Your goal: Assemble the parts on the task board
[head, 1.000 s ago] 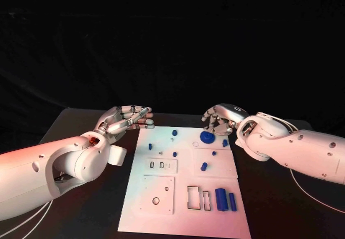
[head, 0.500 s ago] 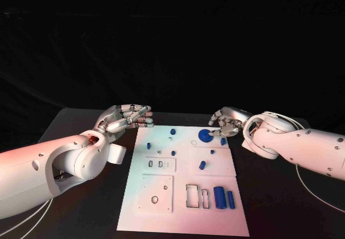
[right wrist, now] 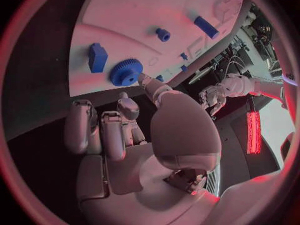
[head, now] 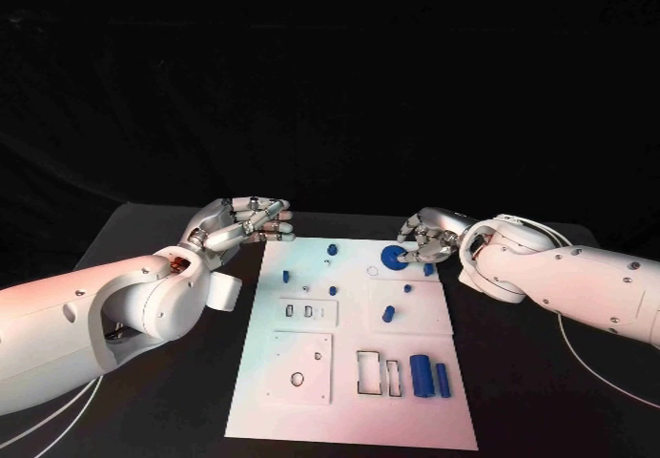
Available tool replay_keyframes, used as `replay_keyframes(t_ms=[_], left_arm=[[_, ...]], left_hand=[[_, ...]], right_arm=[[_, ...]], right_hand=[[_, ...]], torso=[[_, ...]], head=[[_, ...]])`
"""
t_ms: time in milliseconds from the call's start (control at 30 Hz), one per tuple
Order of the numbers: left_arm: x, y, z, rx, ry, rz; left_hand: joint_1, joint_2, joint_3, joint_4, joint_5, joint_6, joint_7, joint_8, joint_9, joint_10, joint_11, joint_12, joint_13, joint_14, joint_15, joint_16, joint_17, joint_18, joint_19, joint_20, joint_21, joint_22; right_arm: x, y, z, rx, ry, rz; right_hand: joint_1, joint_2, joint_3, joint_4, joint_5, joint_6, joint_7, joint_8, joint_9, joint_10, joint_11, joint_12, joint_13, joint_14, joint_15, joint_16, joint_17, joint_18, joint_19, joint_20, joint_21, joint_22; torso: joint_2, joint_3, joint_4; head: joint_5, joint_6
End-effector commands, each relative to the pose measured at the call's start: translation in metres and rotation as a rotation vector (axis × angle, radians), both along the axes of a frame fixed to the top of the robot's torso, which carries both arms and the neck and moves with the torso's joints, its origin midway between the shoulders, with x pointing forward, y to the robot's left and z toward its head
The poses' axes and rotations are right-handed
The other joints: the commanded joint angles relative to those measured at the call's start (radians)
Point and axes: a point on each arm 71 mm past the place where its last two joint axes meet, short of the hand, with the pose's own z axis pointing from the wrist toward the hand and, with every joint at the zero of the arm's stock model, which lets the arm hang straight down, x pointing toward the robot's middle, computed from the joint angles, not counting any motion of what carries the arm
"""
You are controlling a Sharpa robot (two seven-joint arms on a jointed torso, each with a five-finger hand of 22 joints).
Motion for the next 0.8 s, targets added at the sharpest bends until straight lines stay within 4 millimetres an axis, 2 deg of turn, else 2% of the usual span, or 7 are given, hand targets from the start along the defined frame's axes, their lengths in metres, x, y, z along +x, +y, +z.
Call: replay_keyframes(t_ms=[33,233,400,633,800], left_arm=[[0.000,-0.003,0.001,-0.014,-0.005,-0.021],[0.000,-0.004,0.001,-0.015,-0.005,-0.023],[0.000,-0.004,0.001,-0.015,-0.004,-0.024],[0.000,-0.003,0.001,-0.014,-0.003,-0.022],[0.000,-0.003,0.001,-0.014,-0.003,-0.023]], left_hand=[[-0.005,-0.008,0.006,0.000,-0.004,-0.006,0.032,-0.002,-0.002,-0.001,0.003,-0.006,0.001,0.003,0.003,-0.001,0.001,0.013,0.005,0.001,0.001,-0.001],[-0.005,-0.008,0.006,0.000,-0.004,-0.006,0.032,-0.002,-0.002,-0.001,0.003,-0.006,0.001,0.003,0.003,-0.001,0.001,0.013,0.005,0.001,0.001,-0.001],[-0.005,-0.008,0.006,0.000,-0.004,-0.006,0.032,-0.002,-0.002,-0.001,0.003,-0.006,0.001,0.003,0.003,-0.001,0.001,0.013,0.005,0.001,0.001,-0.001],[-0.005,-0.008,0.006,0.000,-0.004,-0.006,0.032,-0.002,-0.002,-0.001,0.003,-0.006,0.001,0.003,0.003,-0.001,0.001,0.013,0.005,0.001,0.001,-0.001],[-0.005,-0.008,0.006,0.000,-0.004,-0.006,0.032,-0.002,-0.002,-0.001,0.003,-0.006,0.001,0.003,0.003,-0.001,0.001,0.013,0.005,0.001,0.001,-0.001]], right_arm=[[0.001,0.002,-0.003,-0.018,0.007,0.008],[0.002,0.008,-0.008,-0.024,0.013,0.022],[0.002,0.010,-0.012,-0.031,0.022,0.026],[0.001,0.010,-0.017,-0.040,0.034,0.029],[0.002,0.010,-0.018,-0.055,0.031,0.034]], right_hand=[[0.002,0.003,0.002,0.007,0.003,-0.007,0.002,0.006,0.001,-0.002,0.005,0.005,0.000,0.079,0.007,0.003,0.125,-0.020,0.006,-0.002,0.002,0.000],[0.004,0.004,0.003,0.006,0.002,-0.010,0.003,0.006,0.001,-0.003,0.005,0.007,0.003,0.079,0.008,0.004,0.126,-0.020,0.007,-0.001,0.004,0.002],[0.004,0.004,0.003,0.006,0.002,-0.010,0.003,0.006,0.001,-0.003,0.005,0.007,0.003,0.079,0.008,0.004,0.126,-0.020,0.007,-0.001,0.004,0.002],[0.008,0.007,0.006,0.006,0.000,-0.010,0.003,0.010,0.003,0.012,0.006,0.028,0.031,0.080,0.009,0.007,0.133,-0.021,0.010,0.000,0.007,0.008],[0.016,0.013,0.014,0.003,0.000,-0.006,0.003,0.019,0.006,0.025,0.006,0.049,0.058,0.081,0.009,0.011,0.140,-0.022,0.013,0.001,0.012,0.016]], torso=[[0.001,0.0008,0.0005],[0.000,0.0011,-0.0009],[0.000,-0.0003,-0.0003],[0.000,0.0009,-0.0026],[0.000,0.0002,-0.0012]], head=[[0.001,-0.002],[0.004,-0.007],[0.005,-0.010],[0.009,-0.015],[0.008,-0.016]])
